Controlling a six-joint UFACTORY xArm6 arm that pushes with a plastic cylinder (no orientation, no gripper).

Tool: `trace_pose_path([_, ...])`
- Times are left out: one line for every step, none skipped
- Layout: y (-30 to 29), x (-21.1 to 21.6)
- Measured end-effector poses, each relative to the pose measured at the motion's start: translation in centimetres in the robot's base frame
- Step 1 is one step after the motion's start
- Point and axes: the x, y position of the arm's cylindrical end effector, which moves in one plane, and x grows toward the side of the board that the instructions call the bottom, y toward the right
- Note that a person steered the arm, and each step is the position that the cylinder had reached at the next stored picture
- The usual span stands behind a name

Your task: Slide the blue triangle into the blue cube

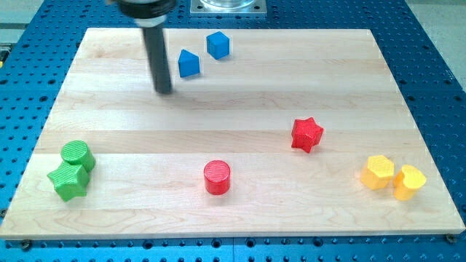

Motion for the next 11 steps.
trace_pose_path([5.8, -4.0])
trace_pose_path([11.4, -7.6])
trace_pose_path([11.2, -7.2])
trace_pose_path([8.6, -2.1])
trace_pose_path([10.6, -1.3])
trace_pose_path([12.5, -1.2])
trace_pose_path([12.7, -1.2])
trace_pose_path([12.7, -1.2])
trace_pose_path([13.0, -1.0])
trace_pose_path([19.9, 0.1])
trace_pose_path([32.8, 1.0])
